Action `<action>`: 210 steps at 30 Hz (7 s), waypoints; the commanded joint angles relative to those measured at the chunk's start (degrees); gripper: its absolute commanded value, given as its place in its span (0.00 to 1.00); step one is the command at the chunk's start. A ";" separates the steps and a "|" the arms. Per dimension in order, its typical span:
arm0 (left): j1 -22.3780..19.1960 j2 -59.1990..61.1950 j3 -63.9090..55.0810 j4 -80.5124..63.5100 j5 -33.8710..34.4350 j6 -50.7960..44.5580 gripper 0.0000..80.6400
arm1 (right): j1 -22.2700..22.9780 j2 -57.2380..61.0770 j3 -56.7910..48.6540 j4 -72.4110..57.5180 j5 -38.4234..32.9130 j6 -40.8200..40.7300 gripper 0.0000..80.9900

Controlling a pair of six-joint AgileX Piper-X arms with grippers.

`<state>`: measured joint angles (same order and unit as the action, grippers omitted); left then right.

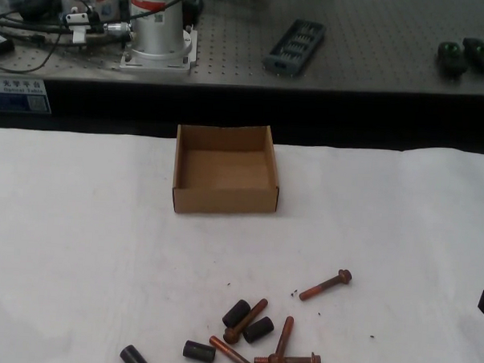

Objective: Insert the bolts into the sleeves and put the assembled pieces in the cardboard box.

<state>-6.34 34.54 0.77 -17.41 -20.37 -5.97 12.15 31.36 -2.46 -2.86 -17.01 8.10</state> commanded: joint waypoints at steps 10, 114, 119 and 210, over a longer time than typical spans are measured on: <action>-0.05 -0.17 -0.77 -0.67 -0.31 0.11 0.11 | 0.02 -0.35 -0.26 -0.63 -0.25 0.25 0.03; -0.05 -0.17 -9.35 -12.50 58.83 -30.92 0.11 | 0.02 -0.35 -10.59 1.48 -16.53 19.27 0.03; -0.05 -0.17 -12.26 -12.50 60.11 -30.92 0.11 | 0.02 -0.35 -13.30 2.51 -19.63 19.09 0.03; -15.87 7.77 -28.30 47.26 37.67 -8.08 0.11 | 31.92 35.30 -42.58 38.32 3.18 9.96 0.03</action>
<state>-22.08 42.15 -26.65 29.77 17.78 -12.49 43.81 63.82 -42.49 33.27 -13.77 16.90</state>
